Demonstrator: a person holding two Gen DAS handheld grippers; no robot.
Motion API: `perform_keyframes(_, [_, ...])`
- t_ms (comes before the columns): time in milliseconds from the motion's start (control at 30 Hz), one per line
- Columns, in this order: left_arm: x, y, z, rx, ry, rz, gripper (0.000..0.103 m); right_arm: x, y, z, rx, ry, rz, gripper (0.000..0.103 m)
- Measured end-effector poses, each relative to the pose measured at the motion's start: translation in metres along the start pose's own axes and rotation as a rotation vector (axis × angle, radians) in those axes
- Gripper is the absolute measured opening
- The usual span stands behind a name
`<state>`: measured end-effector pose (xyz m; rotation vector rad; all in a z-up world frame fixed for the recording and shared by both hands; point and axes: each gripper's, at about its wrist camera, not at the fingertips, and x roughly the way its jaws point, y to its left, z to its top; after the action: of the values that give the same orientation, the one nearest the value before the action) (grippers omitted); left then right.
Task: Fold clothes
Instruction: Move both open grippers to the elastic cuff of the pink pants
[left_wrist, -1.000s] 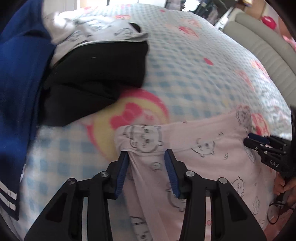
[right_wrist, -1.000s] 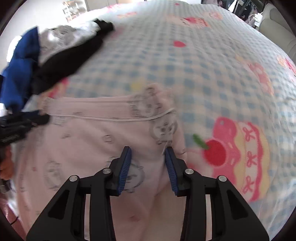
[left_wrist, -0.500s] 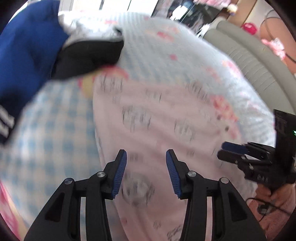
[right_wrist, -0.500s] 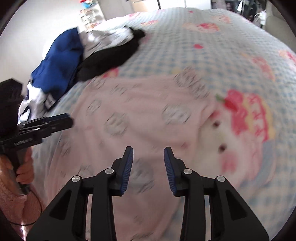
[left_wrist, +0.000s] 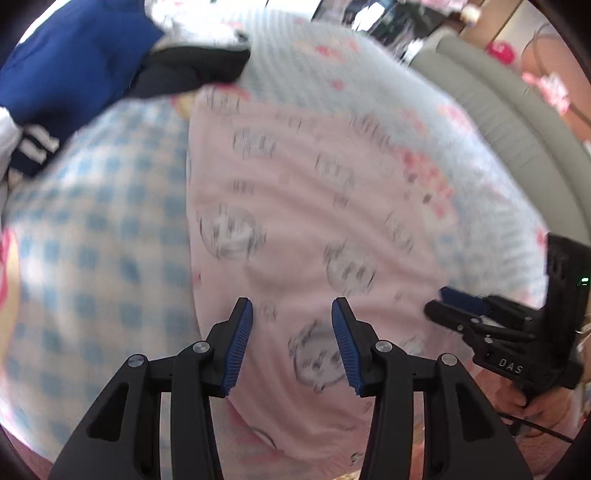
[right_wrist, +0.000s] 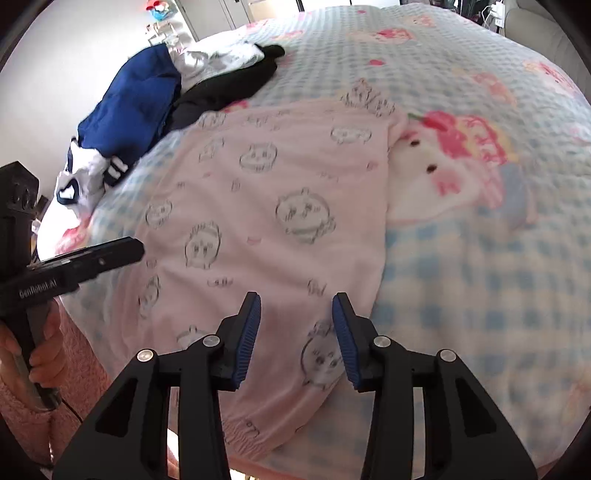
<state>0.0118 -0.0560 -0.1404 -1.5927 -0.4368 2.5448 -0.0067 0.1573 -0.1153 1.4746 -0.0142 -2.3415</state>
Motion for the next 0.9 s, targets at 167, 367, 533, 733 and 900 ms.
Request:
perform_keyframes(167, [-0.010,0.011,-0.009,-0.053,0.087,0.163,0.048,-0.002,-0.006,-0.023,0.000,0.027,-0.063,0.040])
perform_keyframes(367, [-0.027,0.012,-0.029,-0.146,0.105,-0.158,0.048,-0.020,-0.012,-0.040,0.059,0.010,0.041,0.044])
perform_keyframes(533, [-0.016,0.025,-0.044,-0.149,0.173,-0.019,0.046,-0.001,-0.005,-0.048,0.053,0.068,0.038,0.044])
perform_keyframes(733, [-0.033,0.034,-0.051,-0.186,0.164,-0.111,0.050,-0.009,-0.003,-0.048,0.053,0.076,-0.011,0.044])
perform_keyframes(900, [-0.035,0.044,-0.063,-0.223,0.184,-0.189,0.053,-0.012,0.005,-0.048,0.023,0.075,-0.036,0.044])
